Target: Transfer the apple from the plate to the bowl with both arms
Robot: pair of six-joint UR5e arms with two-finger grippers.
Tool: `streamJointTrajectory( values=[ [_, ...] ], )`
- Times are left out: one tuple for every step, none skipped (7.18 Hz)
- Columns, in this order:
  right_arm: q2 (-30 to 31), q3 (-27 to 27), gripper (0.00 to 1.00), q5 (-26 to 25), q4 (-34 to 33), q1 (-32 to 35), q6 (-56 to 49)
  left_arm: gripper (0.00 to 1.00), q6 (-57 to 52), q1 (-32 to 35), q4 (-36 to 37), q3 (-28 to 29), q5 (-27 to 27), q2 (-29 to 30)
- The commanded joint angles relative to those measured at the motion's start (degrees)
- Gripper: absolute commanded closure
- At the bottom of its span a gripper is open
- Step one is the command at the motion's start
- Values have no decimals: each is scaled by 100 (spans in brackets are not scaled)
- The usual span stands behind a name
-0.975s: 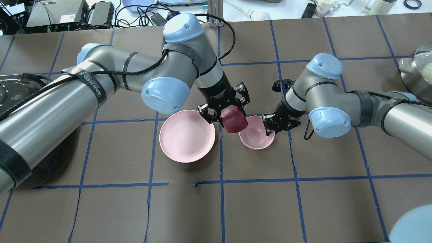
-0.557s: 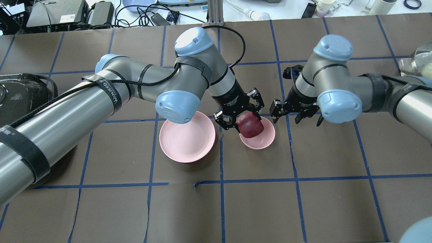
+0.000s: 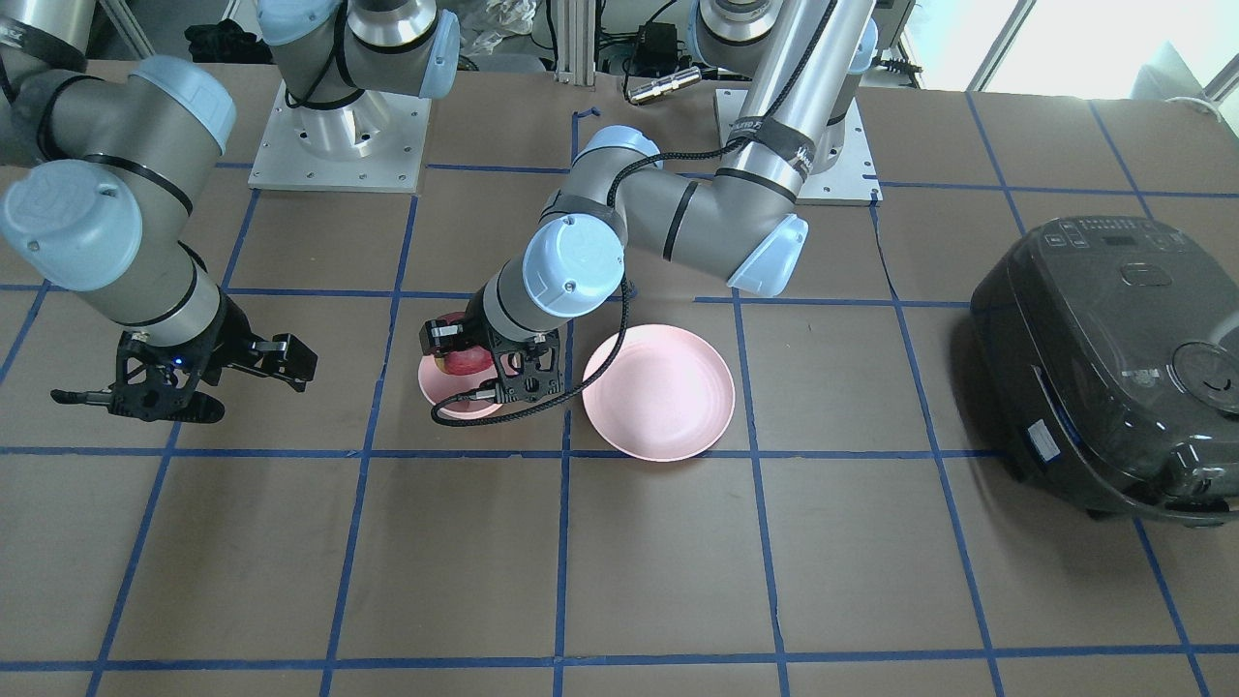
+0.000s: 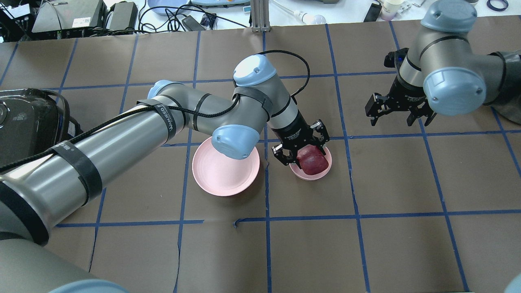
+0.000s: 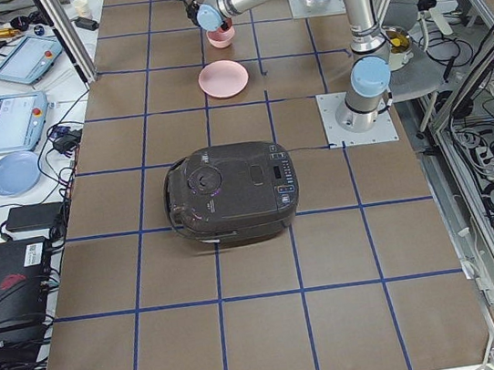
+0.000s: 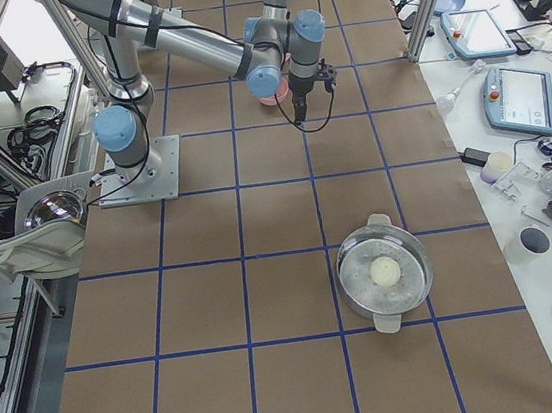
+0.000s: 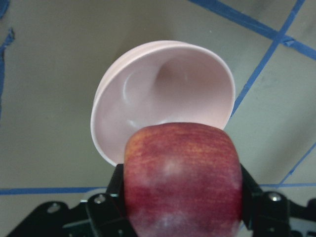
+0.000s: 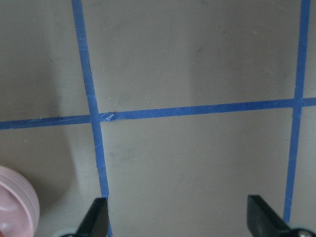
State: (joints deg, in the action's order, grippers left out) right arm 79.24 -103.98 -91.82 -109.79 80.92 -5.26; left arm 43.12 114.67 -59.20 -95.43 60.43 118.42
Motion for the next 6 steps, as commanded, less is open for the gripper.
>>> streamJointTrajectory(
  values=[
    [442,167,0,-55,98,20,-2,100,-14,29,49,-2,47,111],
    [513,455,0,-55,333,20,-2,26,-23,29,49,7,100,120],
    [522,806,0,-116,805,11,-2,0,-14,29,49,25,161,120],
    [566,983,0,-47,1036,46,77,0,-23,29,49,51,162,94],
    [671,1055,0,-38,1134,55,86,0,-92,-14,-12,156,162,-2],
    [820,1125,0,-20,1126,72,95,0,-93,-23,-204,383,275,-90]
  ],
)
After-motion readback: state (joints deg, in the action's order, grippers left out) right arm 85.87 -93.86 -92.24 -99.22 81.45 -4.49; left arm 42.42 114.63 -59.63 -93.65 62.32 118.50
